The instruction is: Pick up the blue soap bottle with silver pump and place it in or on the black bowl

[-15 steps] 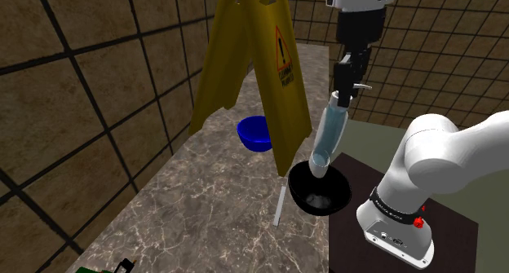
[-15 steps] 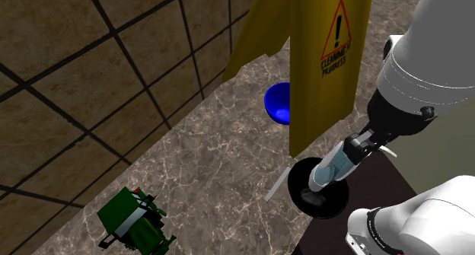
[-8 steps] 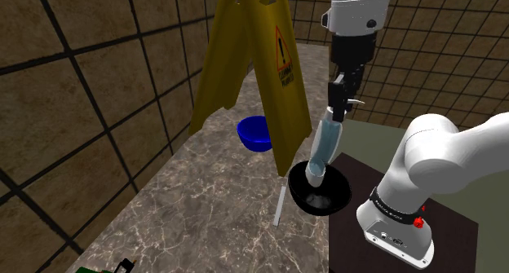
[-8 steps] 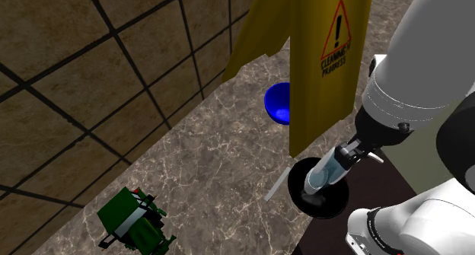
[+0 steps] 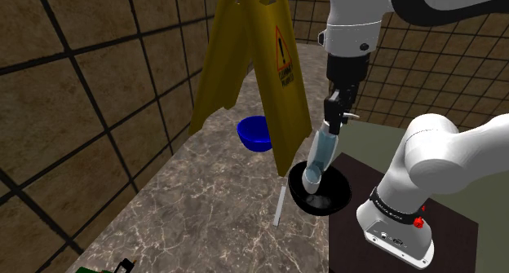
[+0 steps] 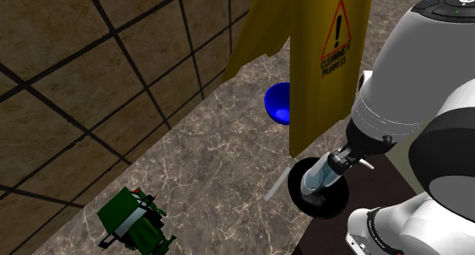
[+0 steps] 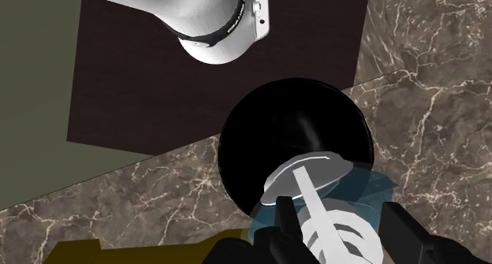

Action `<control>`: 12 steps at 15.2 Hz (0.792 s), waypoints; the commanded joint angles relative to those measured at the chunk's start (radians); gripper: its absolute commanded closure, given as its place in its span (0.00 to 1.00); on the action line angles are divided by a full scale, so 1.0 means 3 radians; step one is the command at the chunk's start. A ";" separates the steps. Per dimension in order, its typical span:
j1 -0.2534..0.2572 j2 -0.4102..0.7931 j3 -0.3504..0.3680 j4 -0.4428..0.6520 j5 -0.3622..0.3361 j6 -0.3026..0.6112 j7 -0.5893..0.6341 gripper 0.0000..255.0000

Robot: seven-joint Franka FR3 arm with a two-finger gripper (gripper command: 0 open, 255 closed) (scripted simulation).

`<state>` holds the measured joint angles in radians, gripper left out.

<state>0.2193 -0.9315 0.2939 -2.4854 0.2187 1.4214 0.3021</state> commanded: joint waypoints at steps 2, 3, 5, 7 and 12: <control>0.0001 -0.0006 0.0000 -0.0017 0.0001 0.0013 -0.0003 1.00; 0.0001 -0.0006 0.0000 -0.0017 0.0001 0.0013 -0.0003 1.00; 0.0001 -0.0006 0.0000 -0.0017 0.0001 0.0013 -0.0003 1.00; 0.0001 -0.0007 0.0000 -0.0017 0.0001 0.0013 -0.0003 0.00; -0.0014 0.0045 -0.0016 0.0119 -0.0020 -0.0071 0.0002 0.00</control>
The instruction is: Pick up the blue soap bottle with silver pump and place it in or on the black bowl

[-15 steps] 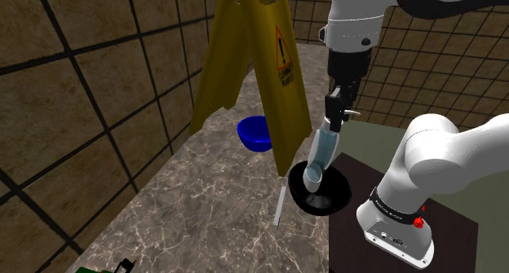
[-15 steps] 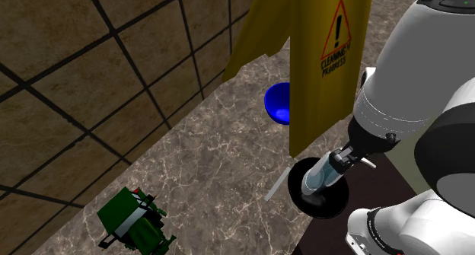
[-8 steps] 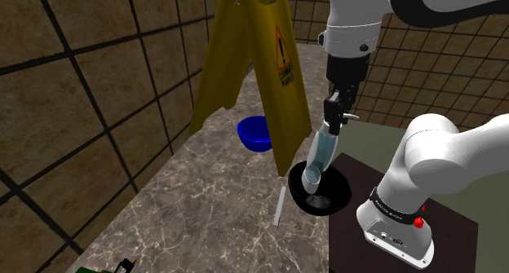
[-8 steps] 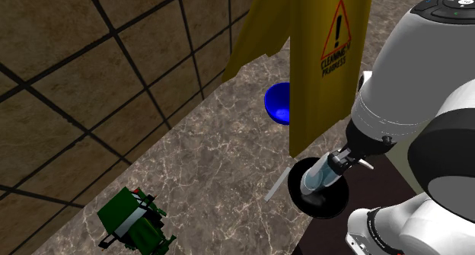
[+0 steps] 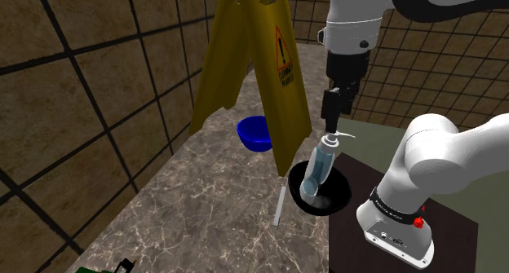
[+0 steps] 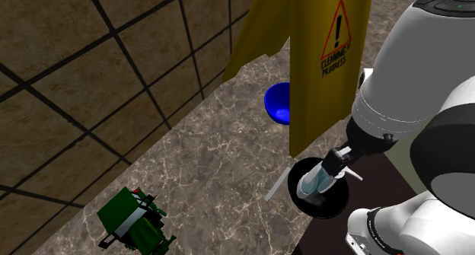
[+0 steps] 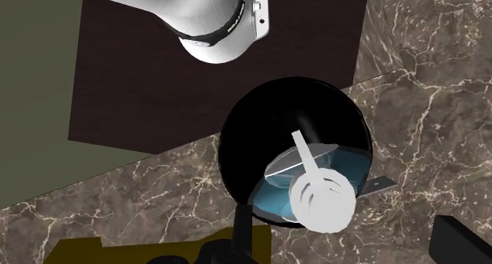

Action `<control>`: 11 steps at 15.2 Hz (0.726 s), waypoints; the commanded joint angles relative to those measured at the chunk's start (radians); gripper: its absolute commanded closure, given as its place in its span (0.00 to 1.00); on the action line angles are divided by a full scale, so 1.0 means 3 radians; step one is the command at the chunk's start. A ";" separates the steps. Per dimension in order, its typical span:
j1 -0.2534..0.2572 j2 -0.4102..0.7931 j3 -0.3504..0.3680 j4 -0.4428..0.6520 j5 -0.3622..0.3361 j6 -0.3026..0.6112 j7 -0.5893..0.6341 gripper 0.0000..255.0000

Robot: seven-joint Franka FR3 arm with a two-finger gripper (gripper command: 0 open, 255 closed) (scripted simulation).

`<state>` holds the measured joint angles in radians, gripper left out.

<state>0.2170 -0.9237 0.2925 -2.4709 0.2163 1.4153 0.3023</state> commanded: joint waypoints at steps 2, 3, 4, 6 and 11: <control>-0.0035 0.0131 -0.0039 0.0350 -0.0050 -0.0219 0.0014 0.00; -0.0045 0.0177 -0.0049 0.0463 -0.0063 -0.0285 0.0020 0.00; -0.0044 0.0178 -0.0049 0.0463 -0.0064 -0.0285 0.0020 0.00; -0.0044 0.0178 -0.0049 0.0463 -0.0064 -0.0285 0.0020 0.00; -0.0044 0.0178 -0.0049 0.0463 -0.0064 -0.0285 0.0020 0.00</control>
